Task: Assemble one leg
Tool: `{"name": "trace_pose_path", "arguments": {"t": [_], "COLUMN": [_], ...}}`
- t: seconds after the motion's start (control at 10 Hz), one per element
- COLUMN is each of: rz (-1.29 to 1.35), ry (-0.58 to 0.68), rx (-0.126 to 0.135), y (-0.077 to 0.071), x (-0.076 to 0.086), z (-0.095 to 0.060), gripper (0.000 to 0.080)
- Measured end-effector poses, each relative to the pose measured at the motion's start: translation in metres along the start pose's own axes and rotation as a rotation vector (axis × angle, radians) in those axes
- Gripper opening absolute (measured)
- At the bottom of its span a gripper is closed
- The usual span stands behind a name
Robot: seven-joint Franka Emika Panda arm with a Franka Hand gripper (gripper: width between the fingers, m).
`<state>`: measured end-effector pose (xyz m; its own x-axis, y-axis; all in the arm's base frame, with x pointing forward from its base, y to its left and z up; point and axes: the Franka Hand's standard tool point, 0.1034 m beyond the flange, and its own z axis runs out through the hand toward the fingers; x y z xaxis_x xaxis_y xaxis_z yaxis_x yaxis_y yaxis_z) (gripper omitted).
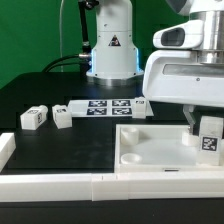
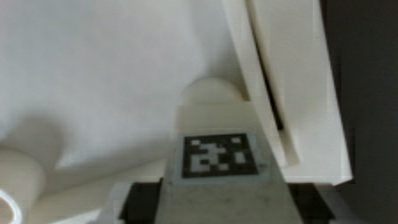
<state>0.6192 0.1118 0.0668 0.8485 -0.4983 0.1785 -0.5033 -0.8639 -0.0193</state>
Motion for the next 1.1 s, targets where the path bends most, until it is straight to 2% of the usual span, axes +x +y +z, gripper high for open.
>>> {"name": "trace_pose_path", "arguments": {"t": [0.2,0.4,0.6,0.8,0.9,1.0,1.1], "rz": [0.199,0.358,0.396,0.396,0.396,0.396,0.396], "ry": [0.019,0.035,0.042,0.042,0.042,0.042,0.042], "rx": [-0.06,-0.102,-0.115,-0.114,-0.114,-0.114,-0.114], "y": [0.014,0.028,0.034,0.034,0.034,0.034,0.034], "x": [0.004,0.009,0.011,0.011,0.011,0.011,0.011], "z": [0.0,0.0,0.001,0.001,0.001,0.001,0.001], "gripper": [0.0298,0.0304,0.0307,0.0552,0.0552,0.0631,0.0644]}}
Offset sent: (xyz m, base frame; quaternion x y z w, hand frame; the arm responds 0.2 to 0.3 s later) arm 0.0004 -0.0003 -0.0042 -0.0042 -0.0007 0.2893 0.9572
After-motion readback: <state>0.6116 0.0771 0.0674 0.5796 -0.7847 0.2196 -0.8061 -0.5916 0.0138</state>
